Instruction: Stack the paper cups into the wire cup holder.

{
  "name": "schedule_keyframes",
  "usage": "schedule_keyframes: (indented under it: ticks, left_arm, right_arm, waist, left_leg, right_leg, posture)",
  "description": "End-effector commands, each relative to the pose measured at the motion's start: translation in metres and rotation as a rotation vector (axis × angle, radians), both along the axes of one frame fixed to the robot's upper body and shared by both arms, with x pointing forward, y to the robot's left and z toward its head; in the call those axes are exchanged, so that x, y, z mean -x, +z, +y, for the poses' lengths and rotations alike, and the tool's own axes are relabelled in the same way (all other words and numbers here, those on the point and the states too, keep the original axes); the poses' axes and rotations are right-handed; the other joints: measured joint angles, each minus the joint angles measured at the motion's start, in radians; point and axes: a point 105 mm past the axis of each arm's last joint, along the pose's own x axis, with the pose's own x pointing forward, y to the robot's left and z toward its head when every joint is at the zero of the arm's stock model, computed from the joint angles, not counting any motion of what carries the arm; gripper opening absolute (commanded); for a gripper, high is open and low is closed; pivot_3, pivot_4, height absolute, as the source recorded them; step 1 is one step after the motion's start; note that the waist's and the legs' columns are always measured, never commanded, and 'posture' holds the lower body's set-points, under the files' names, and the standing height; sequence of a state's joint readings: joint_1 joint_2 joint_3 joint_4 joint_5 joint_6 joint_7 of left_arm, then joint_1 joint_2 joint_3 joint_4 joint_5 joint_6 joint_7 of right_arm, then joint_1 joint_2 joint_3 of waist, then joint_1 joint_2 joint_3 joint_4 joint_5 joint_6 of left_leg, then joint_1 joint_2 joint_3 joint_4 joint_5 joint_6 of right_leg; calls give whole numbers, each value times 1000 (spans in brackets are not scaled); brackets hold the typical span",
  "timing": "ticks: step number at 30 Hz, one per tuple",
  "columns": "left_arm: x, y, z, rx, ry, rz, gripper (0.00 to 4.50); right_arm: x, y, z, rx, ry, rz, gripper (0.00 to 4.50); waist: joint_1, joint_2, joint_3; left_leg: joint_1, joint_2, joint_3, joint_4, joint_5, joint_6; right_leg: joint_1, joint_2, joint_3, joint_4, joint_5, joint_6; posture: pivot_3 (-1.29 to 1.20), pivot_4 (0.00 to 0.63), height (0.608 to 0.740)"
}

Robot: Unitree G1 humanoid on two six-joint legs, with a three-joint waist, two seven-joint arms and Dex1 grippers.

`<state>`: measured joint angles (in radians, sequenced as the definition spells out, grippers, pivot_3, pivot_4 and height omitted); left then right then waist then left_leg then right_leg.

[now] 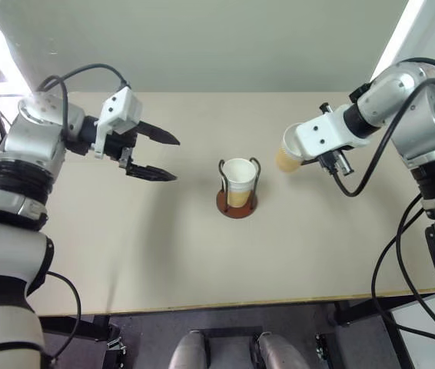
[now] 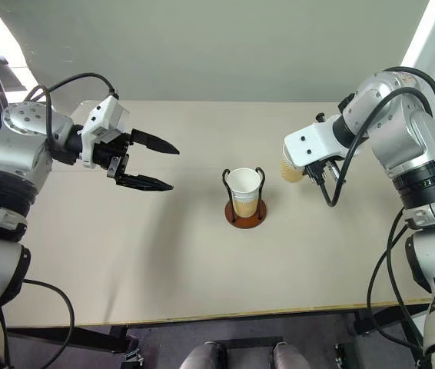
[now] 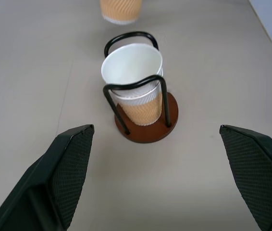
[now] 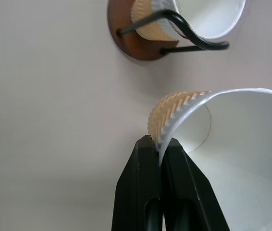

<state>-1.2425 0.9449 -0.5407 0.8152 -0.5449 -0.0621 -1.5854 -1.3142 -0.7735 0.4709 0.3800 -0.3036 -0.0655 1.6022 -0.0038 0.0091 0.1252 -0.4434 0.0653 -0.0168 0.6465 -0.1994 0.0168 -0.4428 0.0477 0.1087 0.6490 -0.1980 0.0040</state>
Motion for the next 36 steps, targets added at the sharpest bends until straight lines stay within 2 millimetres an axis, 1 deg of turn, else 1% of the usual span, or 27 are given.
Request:
schedule_keyframes:
  ticks: [1,7,11,15,21,25,30,36]
  left_arm:
    - [5,2,2,-9,-31,-11,4500]
    - [4,-6,-2,-8,-46,0,4500]
    - [3,-7,-5,-8,-49,15,4500]
    - [2,-6,-7,-10,-48,17,4500]
    - [1,-7,-7,-15,-44,18,4500]
    - [2,-7,-5,-14,-41,17,4500]
    - [3,-7,-1,-13,-31,15,4500]
    - [6,-5,0,-6,-37,14,4500]
  right_arm:
    - [0,21,16,1,47,-75,24]
    - [8,32,50,-35,131,-82,24]
    - [12,36,64,-51,168,-86,24]
    - [17,35,70,-61,188,-73,24]
    - [20,35,79,-80,206,-66,24]
    - [21,28,85,-89,221,-48,24]
    - [18,23,87,-87,220,-46,24]
    - [16,19,89,-88,226,-41,24]
  waist:
    - [-2,0,0]
    - [-9,0,0]
    - [-10,0,0]
    - [-10,0,0]
    - [-10,0,0]
    - [-12,0,0]
    - [-12,0,0]
    - [-12,0,0]
  left_leg:
    - [0,0,0,0,0,0]
    - [-1,0,0,-2,1,-1]
    - [-2,0,-1,-1,1,-2]
    - [-2,0,0,0,2,-3]
    - [-1,0,0,1,2,-3]
    - [-1,0,0,0,3,-3]
    - [-1,0,0,1,4,-4]
    - [-1,0,0,1,4,-5]
  right_leg:
    - [-1,0,0,1,1,1]
    - [-5,1,0,4,-1,0]
    - [-5,1,-1,5,-2,-2]
    - [-5,0,-1,6,-7,-9]
    - [-6,0,-1,12,-7,-10]
    - [-7,0,-1,14,-7,-10]
    - [-7,0,-1,14,-7,-11]
    - [-7,0,-1,14,-7,-11]
  posture:
    - [0,150,740]
    - [0,150,740]
    - [0,150,740]
    - [0,150,740]
    - [0,150,740]
    - [0,150,740]
    - [0,150,740]
    - [0,150,740]
